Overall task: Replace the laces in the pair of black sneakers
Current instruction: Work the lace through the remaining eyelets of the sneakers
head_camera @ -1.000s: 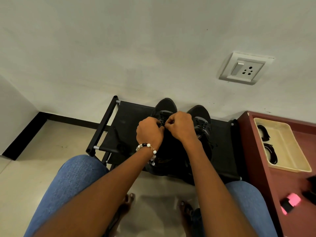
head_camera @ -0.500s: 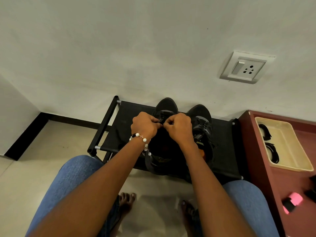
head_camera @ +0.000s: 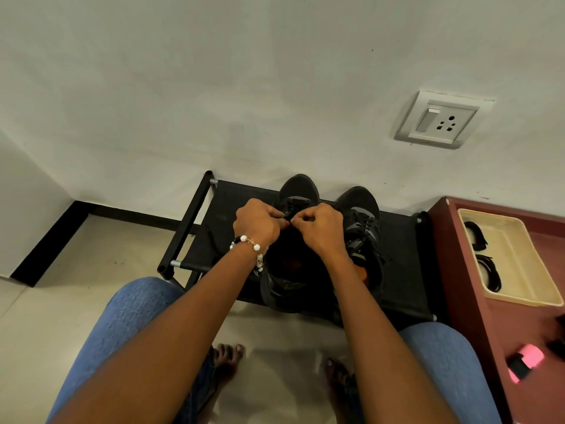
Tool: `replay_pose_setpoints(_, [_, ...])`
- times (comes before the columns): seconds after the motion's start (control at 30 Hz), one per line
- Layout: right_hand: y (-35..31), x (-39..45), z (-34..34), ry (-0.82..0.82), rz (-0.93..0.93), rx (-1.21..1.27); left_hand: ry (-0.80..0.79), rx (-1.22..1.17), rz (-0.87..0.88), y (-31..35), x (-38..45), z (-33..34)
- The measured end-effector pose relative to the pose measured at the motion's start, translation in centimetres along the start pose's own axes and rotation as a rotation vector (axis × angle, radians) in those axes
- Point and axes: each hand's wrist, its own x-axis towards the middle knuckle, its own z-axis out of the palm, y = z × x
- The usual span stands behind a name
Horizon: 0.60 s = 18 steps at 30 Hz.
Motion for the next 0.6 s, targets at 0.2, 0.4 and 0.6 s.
replay_pose_setpoints(0.2, [0.5,0.0,1.1,0.046,-0.047,-0.062,-0.011,0.006,0.024,0.0,-0.1,0.2])
replay_pose_setpoints(0.4, [0.2,-0.3,0.5,0.000,0.095,0.137,-0.110,-0.009,0.013,0.1,0.3,-0.2])
replay_pose_setpoints(0.6, [-0.2,0.1,1.2,0.014,0.209,0.144,-0.342,-0.116,-0.015,0.3,0.9,-1.5])
